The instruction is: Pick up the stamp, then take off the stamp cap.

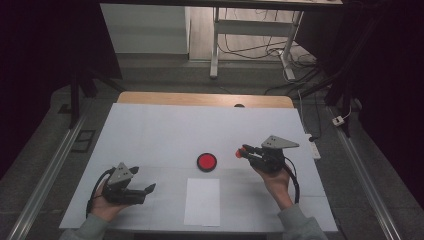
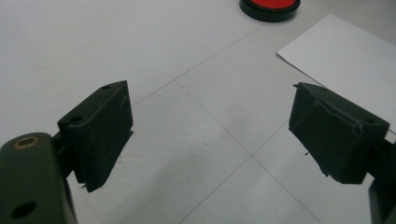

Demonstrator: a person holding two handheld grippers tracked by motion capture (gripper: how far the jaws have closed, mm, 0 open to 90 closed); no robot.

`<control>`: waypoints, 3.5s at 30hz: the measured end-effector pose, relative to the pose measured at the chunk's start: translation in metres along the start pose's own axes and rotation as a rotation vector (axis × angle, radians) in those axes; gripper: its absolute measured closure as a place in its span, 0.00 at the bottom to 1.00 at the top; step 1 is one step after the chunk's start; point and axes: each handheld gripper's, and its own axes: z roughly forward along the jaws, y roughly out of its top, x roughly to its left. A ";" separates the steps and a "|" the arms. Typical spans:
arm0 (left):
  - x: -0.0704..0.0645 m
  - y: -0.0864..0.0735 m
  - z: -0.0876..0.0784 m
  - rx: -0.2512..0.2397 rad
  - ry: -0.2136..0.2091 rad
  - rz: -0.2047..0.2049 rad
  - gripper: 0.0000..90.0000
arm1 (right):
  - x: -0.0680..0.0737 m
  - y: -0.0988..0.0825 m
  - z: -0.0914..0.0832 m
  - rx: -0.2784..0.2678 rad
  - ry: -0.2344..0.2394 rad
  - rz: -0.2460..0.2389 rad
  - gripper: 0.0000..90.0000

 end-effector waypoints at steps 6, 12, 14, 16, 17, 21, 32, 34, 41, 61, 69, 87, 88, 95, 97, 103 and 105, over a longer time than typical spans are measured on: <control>0.000 0.000 0.000 0.001 0.001 -0.001 0.15 | 0.005 0.003 -0.001 -0.009 0.015 -0.007 0.80; -0.001 0.000 0.001 0.004 0.002 0.005 0.15 | 0.010 0.005 -0.002 -0.016 0.030 -0.007 0.80; -0.001 0.000 0.001 0.004 0.002 0.005 0.15 | 0.012 0.006 -0.002 -0.016 0.036 -0.009 0.80; -0.001 0.000 0.001 0.004 0.003 0.005 0.15 | 0.014 0.006 -0.002 -0.014 0.042 -0.006 0.80; 0.000 0.000 0.001 0.003 0.003 0.004 0.15 | 0.014 0.006 -0.001 -0.014 0.045 -0.008 0.80; 0.000 0.000 0.001 0.005 0.003 0.005 0.15 | 0.019 0.006 0.000 -0.015 0.057 -0.011 0.80; 0.000 0.000 0.001 0.003 0.005 0.004 0.15 | 0.032 0.008 0.004 -0.009 0.092 -0.027 0.80; 0.000 0.000 0.000 0.002 0.006 0.002 0.15 | 0.034 0.009 0.005 -0.011 0.101 -0.025 0.80; 0.000 0.000 0.001 0.002 0.006 0.002 0.15 | 0.044 0.009 0.009 -0.006 0.132 -0.032 0.80; 0.000 0.000 0.001 0.006 0.005 0.004 0.15 | 0.071 0.006 0.025 0.015 0.220 -0.054 0.80; 0.001 0.000 0.001 0.007 0.005 0.003 0.15 | 0.072 0.007 0.024 0.005 0.218 -0.049 0.80; 0.000 0.001 0.002 0.001 0.002 0.000 0.15 | 0.071 0.006 0.023 0.001 0.208 -0.051 0.80; 0.000 0.001 0.002 0.001 0.002 0.000 0.15 | 0.071 0.006 0.023 0.001 0.209 -0.052 0.80; -0.007 0.016 0.002 -0.038 -0.032 0.007 0.16 | 0.071 0.006 0.023 -0.001 0.204 -0.051 0.80; -0.011 0.021 0.003 -0.046 -0.048 0.016 0.16 | 0.071 0.006 0.023 -0.001 0.203 -0.052 0.80; -0.021 0.035 0.009 -0.051 -0.083 0.047 0.19 | 0.071 0.006 0.023 0.002 0.201 -0.057 0.80; -0.023 0.038 0.010 -0.050 -0.092 0.053 0.19 | 0.071 0.006 0.023 0.002 0.200 -0.057 0.80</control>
